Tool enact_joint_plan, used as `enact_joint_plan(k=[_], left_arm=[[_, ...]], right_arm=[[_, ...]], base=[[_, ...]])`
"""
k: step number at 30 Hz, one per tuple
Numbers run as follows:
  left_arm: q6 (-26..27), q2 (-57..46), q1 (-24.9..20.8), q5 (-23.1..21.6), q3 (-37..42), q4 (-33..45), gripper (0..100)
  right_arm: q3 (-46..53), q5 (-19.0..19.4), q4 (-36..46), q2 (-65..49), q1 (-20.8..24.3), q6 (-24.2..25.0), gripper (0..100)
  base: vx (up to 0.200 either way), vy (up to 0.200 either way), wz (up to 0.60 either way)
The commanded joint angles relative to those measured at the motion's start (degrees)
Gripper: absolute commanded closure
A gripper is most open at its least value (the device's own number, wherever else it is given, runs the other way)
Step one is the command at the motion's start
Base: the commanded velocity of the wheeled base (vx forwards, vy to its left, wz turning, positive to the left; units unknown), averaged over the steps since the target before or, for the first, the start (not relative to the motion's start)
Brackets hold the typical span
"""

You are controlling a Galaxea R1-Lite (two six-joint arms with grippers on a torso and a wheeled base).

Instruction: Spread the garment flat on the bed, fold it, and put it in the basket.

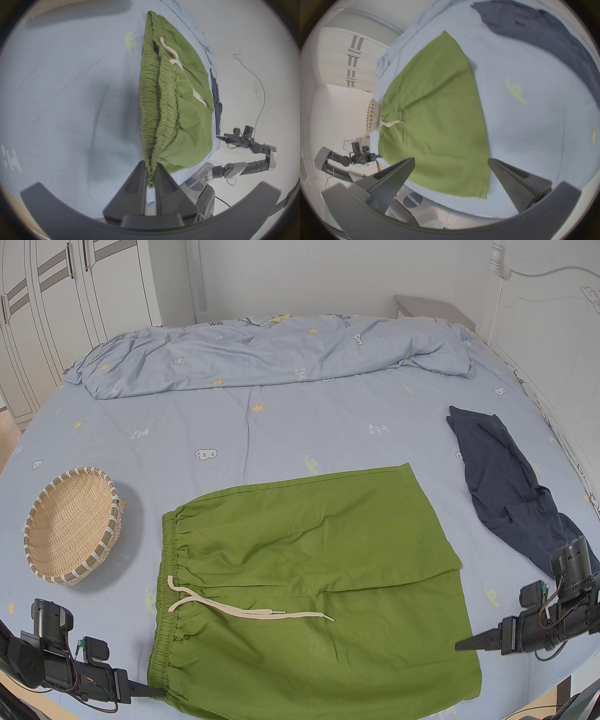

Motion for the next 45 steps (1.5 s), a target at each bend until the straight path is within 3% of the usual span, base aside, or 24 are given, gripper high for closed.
enact_joint_plan(k=[1,7,22,34,35,39,45], left_arm=[[-0.04,0.43,0.04,-0.09,-0.01,-0.03,100],[-0.04,0.43,0.04,-0.09,-0.1,-0.03,100],[-0.04,1.84,-0.22,-0.09,-0.45,-0.12,100],[-0.04,1.84,-0.14,-0.09,-0.45,-0.12,100],[-0.04,1.84,-0.14,-0.09,-0.45,-0.12,100],[-0.04,1.84,-0.05,-0.09,-0.54,-0.12,100],[-0.04,1.75,-0.05,0.0,-0.54,-0.12,100]], right_arm=[[6.99,2.87,-0.68,0.38,-1.76,0.3,0],[8.74,3.31,-2.0,3.72,-1.58,0.21,0],[15.25,4.28,-14.3,14.53,2.02,-0.32,0],[15.86,4.28,-15.35,14.26,1.32,-0.84,0],[15.86,4.28,-15.35,14.26,1.32,-0.84,100],[15.86,4.19,-15.35,14.26,0.7,-1.11,100],[15.69,4.19,-15.35,14.09,-4.22,-4.1,100]], base=[[0.0,0.0,0.0],[0.0,0.0,0.0],[0.0,0.0,0.0],[0.0,0.0,0.0],[0.0,0.0,0.0],[0.0,0.0,0.0],[0.0,0.0,0.0]])
